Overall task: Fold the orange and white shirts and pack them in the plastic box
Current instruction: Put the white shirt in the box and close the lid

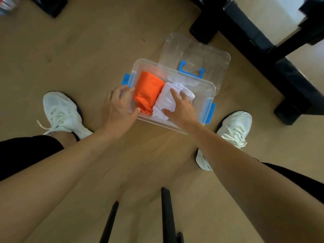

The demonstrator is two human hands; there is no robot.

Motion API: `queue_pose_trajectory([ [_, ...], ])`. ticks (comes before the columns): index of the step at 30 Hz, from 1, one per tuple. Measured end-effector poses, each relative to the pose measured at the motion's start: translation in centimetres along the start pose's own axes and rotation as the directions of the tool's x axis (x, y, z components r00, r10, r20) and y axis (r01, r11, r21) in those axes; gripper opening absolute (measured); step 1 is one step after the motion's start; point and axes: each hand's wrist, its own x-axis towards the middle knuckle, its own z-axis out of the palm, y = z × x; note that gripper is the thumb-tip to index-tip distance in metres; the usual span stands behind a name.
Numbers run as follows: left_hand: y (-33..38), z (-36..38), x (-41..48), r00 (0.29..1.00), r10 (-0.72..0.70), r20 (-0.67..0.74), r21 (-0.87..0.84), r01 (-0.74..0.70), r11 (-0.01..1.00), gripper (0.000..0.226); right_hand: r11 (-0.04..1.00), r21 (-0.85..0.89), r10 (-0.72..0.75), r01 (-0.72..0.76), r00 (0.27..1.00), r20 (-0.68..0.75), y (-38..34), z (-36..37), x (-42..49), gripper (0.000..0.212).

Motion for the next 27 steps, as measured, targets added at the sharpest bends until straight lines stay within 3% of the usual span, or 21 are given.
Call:
queue_pose_trajectory([
  [2,-0.2,0.4,-0.5,0.999,-0.034,0.038,-0.060,0.037,0.998,0.072,0.993,0.095,0.051,-0.065,0.989,0.141,0.0,0.0,0.7,0.093],
  [5,-0.1,0.8,-0.6,0.999,-0.033,0.025,-0.104,0.035,0.994,0.073,0.975,0.179,0.082,-0.128,0.966,0.244,0.4,-1.0,1.5,0.095],
  [10,0.2,1.0,-0.9,0.999,-0.035,-0.013,-0.071,0.034,0.997,0.070,0.997,0.009,0.069,-0.076,0.942,0.330,0.2,-3.9,1.9,0.081],
  [12,0.0,1.1,-1.1,0.999,-0.017,-0.028,-0.078,0.015,0.997,0.068,1.000,-0.020,-0.002,0.005,0.986,0.166,-0.2,-5.1,1.7,0.059],
  [14,-0.5,1.3,-1.1,0.999,0.006,-0.036,-0.081,-0.009,0.997,0.066,0.997,0.053,-0.054,0.060,0.992,-0.113,-0.7,-6.6,1.7,0.034],
  [17,-1.1,1.4,-1.1,0.998,0.040,-0.042,-0.118,-0.045,0.992,0.066,0.969,0.214,-0.024,0.123,0.910,-0.414,-0.6,-9.1,2.8,0.013],
  [20,-1.3,1.4,-0.9,0.999,0.015,-0.035,-0.189,-0.021,0.982,0.072,0.949,0.299,0.085,0.095,0.839,-0.538,1.3,-11.4,4.4,0.014],
  [22,-1.7,1.3,-0.6,0.999,-0.046,-0.013,-0.226,0.042,0.973,0.076,0.964,0.267,0.149,-0.021,0.871,-0.469,3.6,-12.2,5.7,0.019],
  [24,-2.2,0.7,-0.5,0.996,-0.084,0.013,-0.230,0.085,0.969,0.077,0.977,0.180,0.166,-0.115,0.940,-0.298,6.1,-11.9,6.8,0.027],
  [27,-2.7,-0.3,-0.8,0.992,-0.120,0.046,-0.223,0.127,0.967,0.076,0.992,0.048,0.120,-0.116,0.990,-0.077,7.9,-10.5,7.6,0.054],
])
